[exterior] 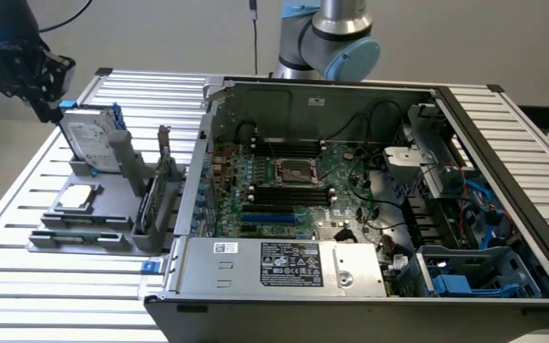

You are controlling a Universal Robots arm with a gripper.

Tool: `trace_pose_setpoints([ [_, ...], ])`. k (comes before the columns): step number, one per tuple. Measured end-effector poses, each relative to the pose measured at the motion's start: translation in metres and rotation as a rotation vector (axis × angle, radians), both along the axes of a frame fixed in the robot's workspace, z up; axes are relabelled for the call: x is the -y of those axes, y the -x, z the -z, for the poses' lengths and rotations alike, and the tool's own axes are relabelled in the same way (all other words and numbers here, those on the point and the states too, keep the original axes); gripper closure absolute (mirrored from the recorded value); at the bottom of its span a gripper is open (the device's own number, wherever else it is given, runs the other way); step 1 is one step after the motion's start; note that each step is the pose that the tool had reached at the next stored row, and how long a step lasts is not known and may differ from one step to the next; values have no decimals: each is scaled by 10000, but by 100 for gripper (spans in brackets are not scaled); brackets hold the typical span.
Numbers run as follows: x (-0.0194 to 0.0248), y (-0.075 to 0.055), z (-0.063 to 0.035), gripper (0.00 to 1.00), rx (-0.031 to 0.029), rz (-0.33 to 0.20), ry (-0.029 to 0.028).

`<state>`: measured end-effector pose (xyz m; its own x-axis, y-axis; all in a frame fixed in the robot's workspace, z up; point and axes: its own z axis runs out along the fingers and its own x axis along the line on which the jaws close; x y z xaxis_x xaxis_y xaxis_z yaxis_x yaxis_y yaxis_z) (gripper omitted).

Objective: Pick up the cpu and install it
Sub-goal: 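Pick up the cpu and move it towards the insertion slot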

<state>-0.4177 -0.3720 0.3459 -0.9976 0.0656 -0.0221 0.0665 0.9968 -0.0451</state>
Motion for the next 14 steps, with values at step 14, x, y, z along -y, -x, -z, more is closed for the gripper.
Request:
trace_pose_setpoints([
  [14,21,29,150,40,1,-14,0],
])
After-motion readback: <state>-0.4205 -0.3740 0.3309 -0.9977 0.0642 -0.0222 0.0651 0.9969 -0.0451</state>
